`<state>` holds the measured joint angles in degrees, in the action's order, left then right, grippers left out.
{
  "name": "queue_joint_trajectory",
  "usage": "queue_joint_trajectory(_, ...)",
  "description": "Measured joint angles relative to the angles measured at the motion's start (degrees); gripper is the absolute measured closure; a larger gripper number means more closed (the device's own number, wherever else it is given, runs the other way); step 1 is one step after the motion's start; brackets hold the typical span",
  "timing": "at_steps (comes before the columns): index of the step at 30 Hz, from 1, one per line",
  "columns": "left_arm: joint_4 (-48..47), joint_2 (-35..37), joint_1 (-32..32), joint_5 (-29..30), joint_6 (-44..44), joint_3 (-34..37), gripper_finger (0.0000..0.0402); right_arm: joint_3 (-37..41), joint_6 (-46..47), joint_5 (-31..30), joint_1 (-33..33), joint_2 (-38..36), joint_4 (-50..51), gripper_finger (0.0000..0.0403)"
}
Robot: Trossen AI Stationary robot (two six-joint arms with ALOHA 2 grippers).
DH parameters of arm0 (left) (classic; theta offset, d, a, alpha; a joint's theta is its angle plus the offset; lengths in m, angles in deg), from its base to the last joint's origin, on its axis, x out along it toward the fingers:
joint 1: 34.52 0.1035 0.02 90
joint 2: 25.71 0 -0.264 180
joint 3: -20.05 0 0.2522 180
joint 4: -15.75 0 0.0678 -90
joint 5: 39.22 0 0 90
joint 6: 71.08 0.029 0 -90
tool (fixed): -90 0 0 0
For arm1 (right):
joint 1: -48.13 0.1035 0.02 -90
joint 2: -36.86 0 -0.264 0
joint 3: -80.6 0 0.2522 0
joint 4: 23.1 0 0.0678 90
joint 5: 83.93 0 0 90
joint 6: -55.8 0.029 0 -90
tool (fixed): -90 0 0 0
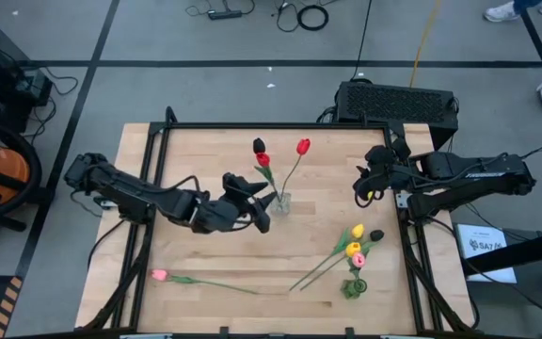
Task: Sort flowers into vase by color
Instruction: Put the black flower into the transparent vase
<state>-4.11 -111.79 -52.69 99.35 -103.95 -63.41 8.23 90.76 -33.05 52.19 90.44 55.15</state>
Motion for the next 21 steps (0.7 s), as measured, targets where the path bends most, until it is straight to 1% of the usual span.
queue_joint_trajectory(3, -2.8, -0.1, 0.0, -0.1, -7.2, 0.0, 0.0217, 0.0, 5.1, -1.4, 0.0, 0.0, 0.0, 0.0216)
queue_joint_trajectory(5, -5.1, 0.0, 0.0, -1.1, -11.8, -0.1, 0.0217, 0.0, 7.8, -1.3, 0.0, 0.0, 0.1, 0.0216)
queue_joint_trajectory(8, -10.1, 0.0, 0.0, -4.5, -19.3, -0.1, 0.0217, 0.0, 8.2, -0.7, 0.0, 0.0, 0.6, 0.0216)
queue_joint_trajectory(10, -13.2, 0.0, 0.0, -7.3, -22.0, -0.1, 0.0217, 0.0, 8.3, 0.2, 0.0, 0.0, 1.2, 0.0216)
queue_joint_trajectory(13, -17.6, -0.1, 0.0, -11.2, -22.1, -0.1, 0.0217, 0.0, 9.5, 0.5, 0.0, 0.0, 3.2, 0.0216)
queue_joint_trajectory(16, -18.2, -0.1, 0.0, -12.7, -22.3, -0.1, 0.0217, 0.0, 12.9, 1.1, 0.1, 0.0, 7.5, 0.0216)
queue_joint_trajectory(18, -16.9, -0.1, 0.0, -11.9, -21.4, -0.1, 0.0217, 0.0, 16.3, 3.3, 0.1, 0.0, 11.4, 0.0216)
queue_joint_trajectory(21, -14.3, -0.1, -0.3, -8.9, -15.1, -0.1, 0.0217, 0.0, 21.6, 7.5, 0.1, 0.0, 17.4, 0.0216)
